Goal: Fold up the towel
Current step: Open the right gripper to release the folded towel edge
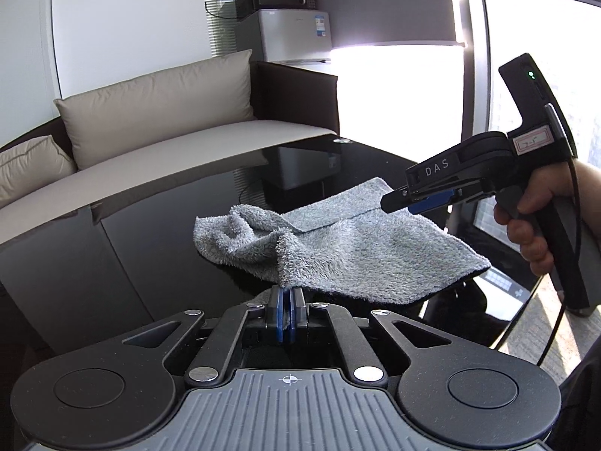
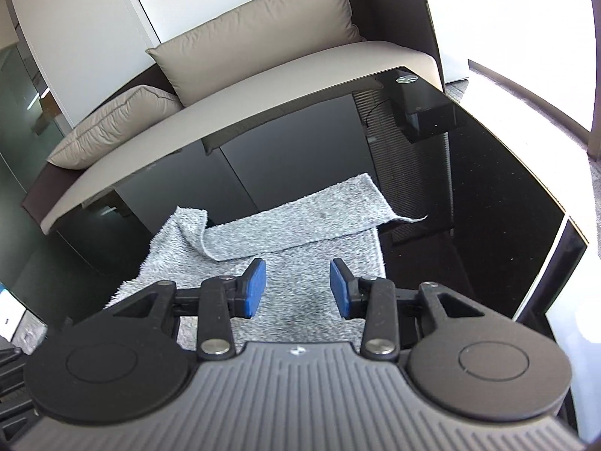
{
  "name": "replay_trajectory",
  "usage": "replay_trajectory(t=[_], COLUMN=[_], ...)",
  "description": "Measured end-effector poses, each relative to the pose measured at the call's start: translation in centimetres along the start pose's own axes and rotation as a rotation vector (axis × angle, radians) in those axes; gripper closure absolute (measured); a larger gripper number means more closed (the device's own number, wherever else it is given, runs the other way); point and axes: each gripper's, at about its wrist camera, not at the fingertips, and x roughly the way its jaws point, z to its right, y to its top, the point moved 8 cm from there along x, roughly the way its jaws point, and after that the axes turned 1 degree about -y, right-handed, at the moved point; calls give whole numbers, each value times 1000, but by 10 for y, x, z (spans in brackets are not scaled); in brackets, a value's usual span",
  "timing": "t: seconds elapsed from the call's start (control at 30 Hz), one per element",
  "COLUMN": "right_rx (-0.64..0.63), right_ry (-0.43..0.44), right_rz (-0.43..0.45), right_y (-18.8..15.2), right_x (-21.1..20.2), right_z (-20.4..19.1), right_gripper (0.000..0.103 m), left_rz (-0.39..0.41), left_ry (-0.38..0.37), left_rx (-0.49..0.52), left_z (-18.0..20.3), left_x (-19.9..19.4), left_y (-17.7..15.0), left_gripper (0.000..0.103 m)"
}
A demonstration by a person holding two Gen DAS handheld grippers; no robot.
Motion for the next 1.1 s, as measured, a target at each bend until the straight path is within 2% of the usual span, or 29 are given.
replay_trajectory(t=[0.1,0.2,0.37,0.53,0.7,0.83,0.87,0.97,1.1], right_rx=[-42,-65,-73,-80,-76,-68,-71,-81,-93], right_ry=[-56,-66,-64,-68,-68,-76,-78,-77,-80], right_rz=[-23,-22,-27,-33,-28,-31,-33,-38,-46], right_y=[-4,-5,-5,-4,-3,-3,-3,-4,-6], right_x=[6,7,7,7,3,4,5,6,8], right_z=[6,8,6,4,3,5,5,3,1], right_gripper=[63,63,63,63,63,63,63,63,63], left_rz=[-20,-38,-30,-43,-48,-22,-19,-16,-29], left_ry=[-27,-35,-26,-27,-63,-134,-150,-187,-140], left_rx=[16,23,-49,-111,-210,-276,-274,-254,-275], left_z=[9,12,-6,-26,-47,-59,-60,-59,-66], left_x=[3,8,9,19,27,18,15,6,15], left_y=[-2,-6,-5,-6,-4,-2,-1,-1,-1], left_gripper=[96,92,73,72,72,71,68,67,65])
